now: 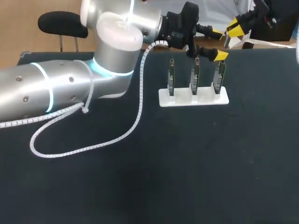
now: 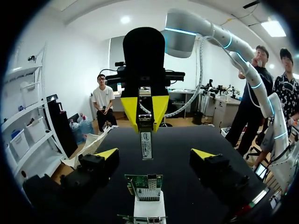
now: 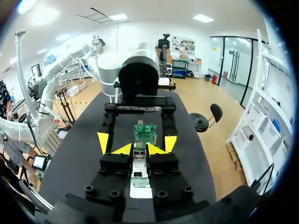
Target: Pick up the optical module with the left hand, and insert it into the network port with the right hand.
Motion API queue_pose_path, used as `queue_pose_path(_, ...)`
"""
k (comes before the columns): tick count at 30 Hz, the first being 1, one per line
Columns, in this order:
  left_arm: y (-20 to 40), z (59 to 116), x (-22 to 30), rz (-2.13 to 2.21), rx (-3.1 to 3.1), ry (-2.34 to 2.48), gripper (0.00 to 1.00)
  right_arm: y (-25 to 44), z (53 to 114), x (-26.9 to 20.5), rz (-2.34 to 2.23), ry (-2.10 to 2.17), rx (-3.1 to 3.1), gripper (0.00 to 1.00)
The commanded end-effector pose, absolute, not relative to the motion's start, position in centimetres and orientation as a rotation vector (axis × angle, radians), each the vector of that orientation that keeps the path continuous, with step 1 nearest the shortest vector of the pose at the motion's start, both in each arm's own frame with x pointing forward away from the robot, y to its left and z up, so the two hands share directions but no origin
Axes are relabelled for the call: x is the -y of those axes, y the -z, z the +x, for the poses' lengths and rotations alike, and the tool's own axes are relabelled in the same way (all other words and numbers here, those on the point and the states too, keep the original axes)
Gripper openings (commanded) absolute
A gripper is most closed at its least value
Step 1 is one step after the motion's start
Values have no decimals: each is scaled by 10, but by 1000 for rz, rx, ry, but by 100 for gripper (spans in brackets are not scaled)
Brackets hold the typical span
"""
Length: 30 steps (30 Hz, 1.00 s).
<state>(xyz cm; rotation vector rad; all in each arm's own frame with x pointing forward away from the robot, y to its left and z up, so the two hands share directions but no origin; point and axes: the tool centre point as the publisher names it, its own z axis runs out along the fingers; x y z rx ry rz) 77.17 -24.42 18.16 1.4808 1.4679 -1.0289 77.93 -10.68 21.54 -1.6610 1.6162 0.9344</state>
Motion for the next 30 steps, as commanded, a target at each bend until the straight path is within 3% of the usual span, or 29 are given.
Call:
queue_pose_path(1,-183,772,243,1509,-1524,1012,100,-215,777,108,-1659,-930,-1617,0)
queue_pose_path(30,-148,768,228,1622,-1786,878,100,-215,776,110,-1667,-926,-1634,0)
